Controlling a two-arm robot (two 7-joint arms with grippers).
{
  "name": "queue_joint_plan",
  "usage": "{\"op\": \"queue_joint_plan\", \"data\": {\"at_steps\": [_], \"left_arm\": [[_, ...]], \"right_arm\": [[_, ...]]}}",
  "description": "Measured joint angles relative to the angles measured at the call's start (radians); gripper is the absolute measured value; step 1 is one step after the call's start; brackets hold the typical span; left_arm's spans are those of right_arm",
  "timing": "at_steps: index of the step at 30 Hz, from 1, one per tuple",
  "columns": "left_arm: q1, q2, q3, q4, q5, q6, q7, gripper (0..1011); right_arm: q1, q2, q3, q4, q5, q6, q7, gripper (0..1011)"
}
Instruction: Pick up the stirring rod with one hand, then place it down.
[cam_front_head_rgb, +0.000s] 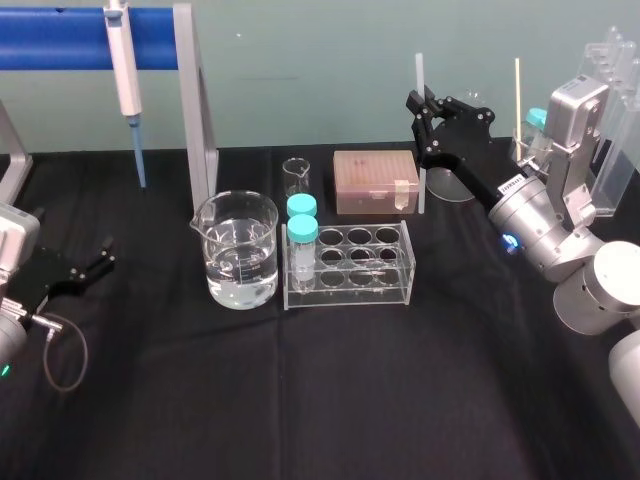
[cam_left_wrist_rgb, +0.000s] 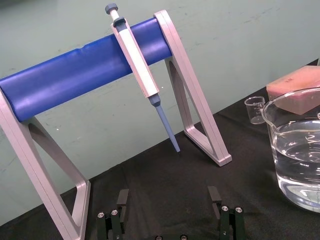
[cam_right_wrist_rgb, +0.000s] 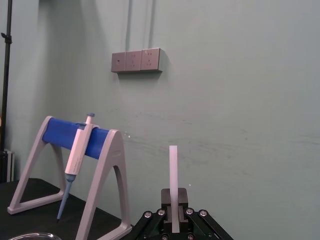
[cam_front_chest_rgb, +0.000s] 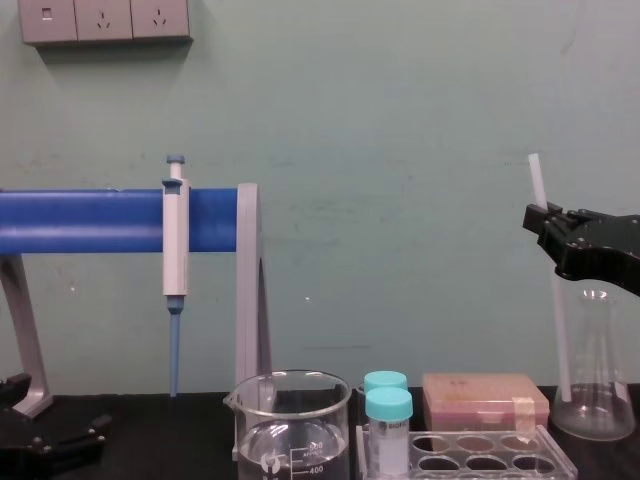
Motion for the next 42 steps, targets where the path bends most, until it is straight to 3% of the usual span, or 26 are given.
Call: {"op": "queue_joint_plan", "data": {"at_steps": [14,42], "left_arm": [[0.0,0.0,0.0,0.0,0.0,0.0,0.0,1000],[0.0,0.0,0.0,0.0,0.0,0.0,0.0,1000]], "right_arm": [[0.045,-0.022,-0.015,0.074,0.048,0.004,0.097,68],[0.084,-0.028,-0.053,0.15,0.09,0.031,0.147,68]]}}
